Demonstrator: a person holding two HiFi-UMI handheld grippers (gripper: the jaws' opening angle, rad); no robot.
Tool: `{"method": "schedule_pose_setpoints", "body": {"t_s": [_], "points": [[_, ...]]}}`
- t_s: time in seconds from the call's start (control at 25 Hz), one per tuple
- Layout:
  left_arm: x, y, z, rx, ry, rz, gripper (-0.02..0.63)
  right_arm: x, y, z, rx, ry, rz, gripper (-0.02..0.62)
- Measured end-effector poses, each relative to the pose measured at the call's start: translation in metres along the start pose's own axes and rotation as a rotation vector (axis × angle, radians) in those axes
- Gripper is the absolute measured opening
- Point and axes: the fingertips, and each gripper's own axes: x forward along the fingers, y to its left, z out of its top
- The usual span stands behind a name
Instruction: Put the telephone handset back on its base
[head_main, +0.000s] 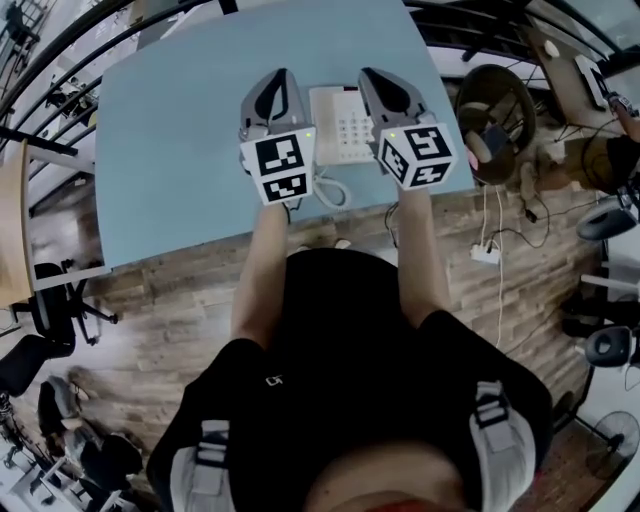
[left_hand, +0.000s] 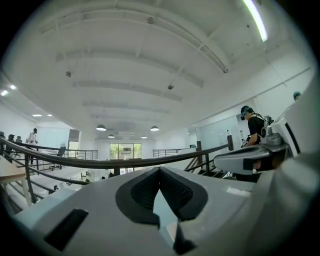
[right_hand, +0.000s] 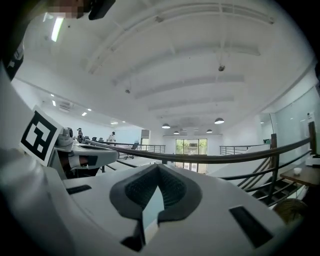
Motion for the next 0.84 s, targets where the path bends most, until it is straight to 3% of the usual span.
{"method": "schedule_pose_setpoints", "body": {"t_s": [0.32,0.84], "points": [[-0.011,-0.001,-0.004,0.022,-0.013,0.069,-0.002,-0.012,-0.007,0.010,-0.031,-0.052,-0.036,-0.003],[-0.020,-0.010,-0.014,0.022,0.015,0.053,-0.002,-0.011,-0.005,0.003,-0.039,-0.039,-0.012,-0.003]]}}
